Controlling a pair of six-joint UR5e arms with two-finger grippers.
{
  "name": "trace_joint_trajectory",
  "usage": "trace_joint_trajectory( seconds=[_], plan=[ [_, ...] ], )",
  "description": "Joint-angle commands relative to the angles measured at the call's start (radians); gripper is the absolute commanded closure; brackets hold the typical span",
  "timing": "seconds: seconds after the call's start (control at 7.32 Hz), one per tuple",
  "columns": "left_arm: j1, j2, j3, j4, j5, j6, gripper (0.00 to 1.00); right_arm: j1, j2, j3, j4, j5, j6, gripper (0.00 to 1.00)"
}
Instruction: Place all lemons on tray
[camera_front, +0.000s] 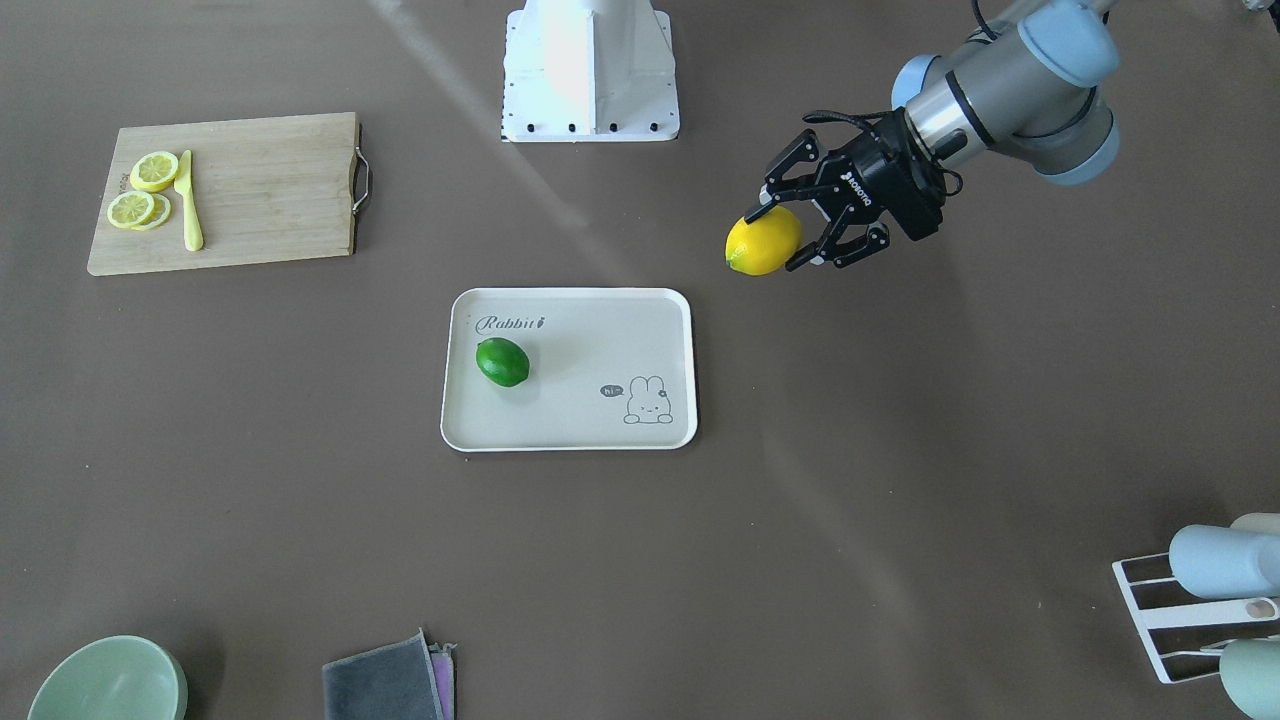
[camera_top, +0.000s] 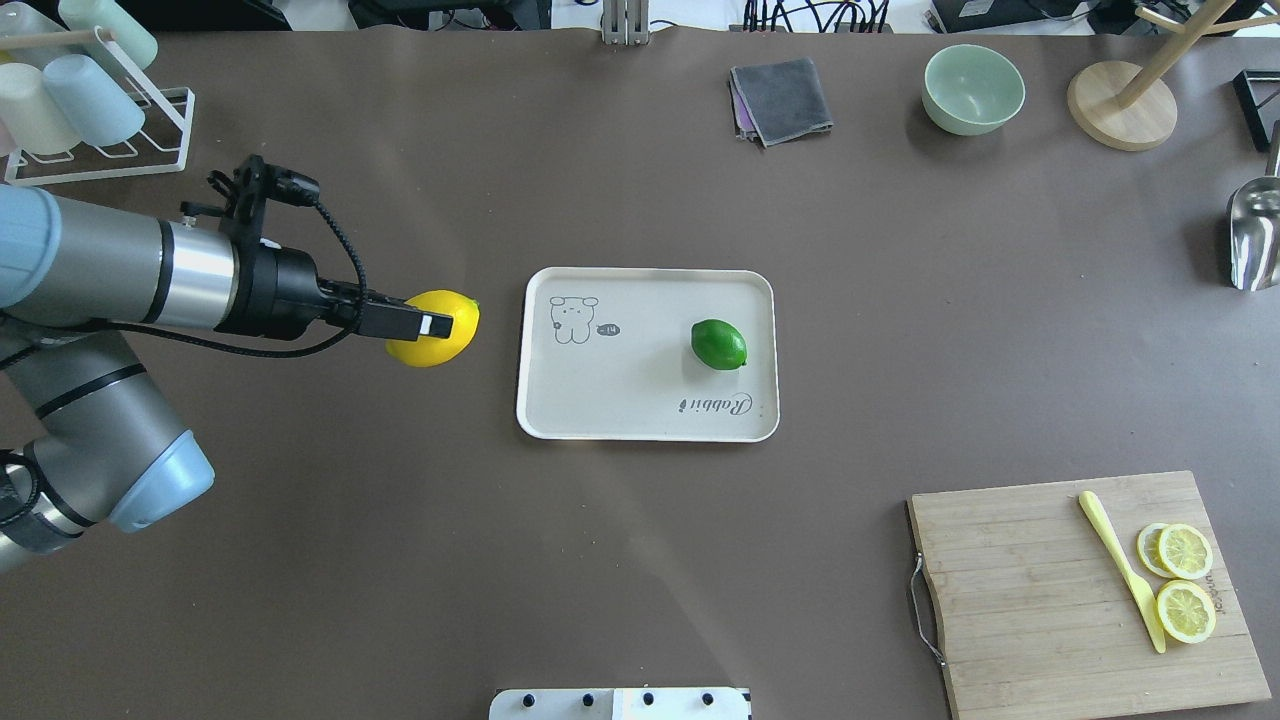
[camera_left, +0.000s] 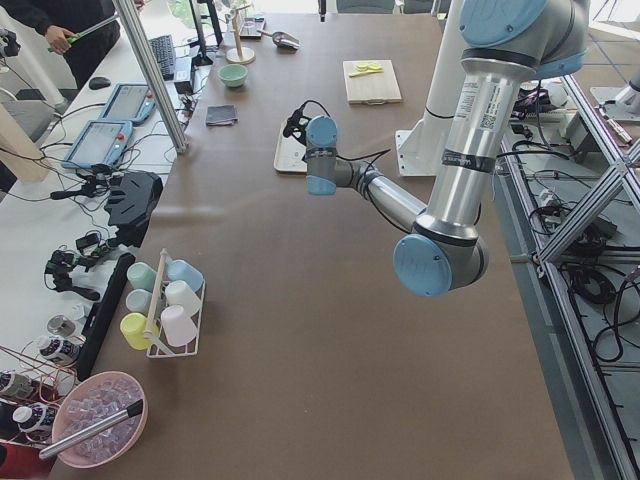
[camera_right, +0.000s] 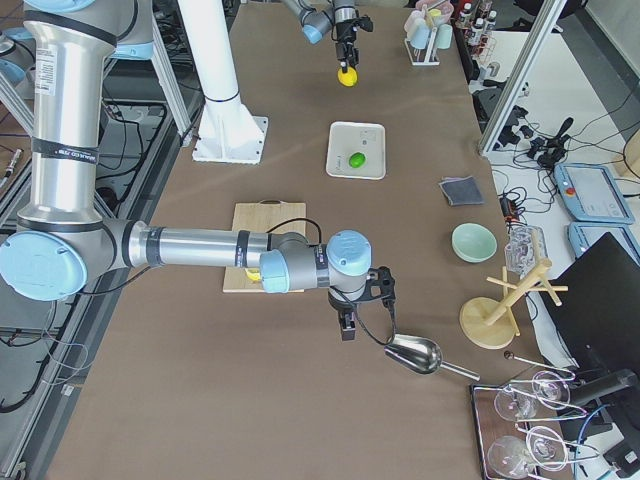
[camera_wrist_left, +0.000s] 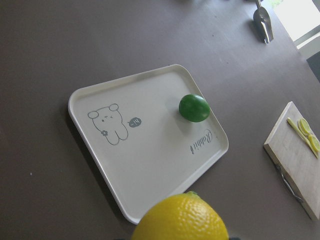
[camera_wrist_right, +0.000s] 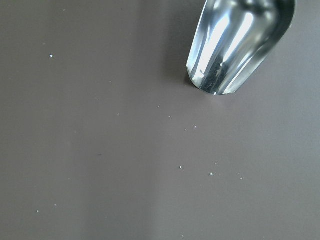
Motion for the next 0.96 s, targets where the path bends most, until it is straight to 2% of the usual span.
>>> trace_joint_trajectory(
  seconds=[0.0,0.27,0.41,0.68,0.82],
  plan=[
    [0.068,-0.116,0.091,0.032,0.194,-0.109,1.0,0.009,0.003,0.0,-0.002,-0.003,-0.005,0.0],
    [0.201,-0.146,0.116,0.033,0.413,-0.197,1.0,0.013,0.001,0.005,-0.002,-0.005,-0.006,0.0],
    [0.249,-0.174,0.147,0.035,0.488,-0.197,1.0,0.013,0.004,0.005,-0.002,-0.005,-0.006,0.0],
    [0.265,-0.277,0.281,0.041,0.529,-0.185,1.0,0.013,0.006,0.005,-0.002,-0.003,-0.006,0.0],
    [0.268,-0.302,0.308,0.046,0.529,-0.185,1.0,0.013,0.006,0.005,-0.002,-0.003,-0.006,0.0]
  ],
)
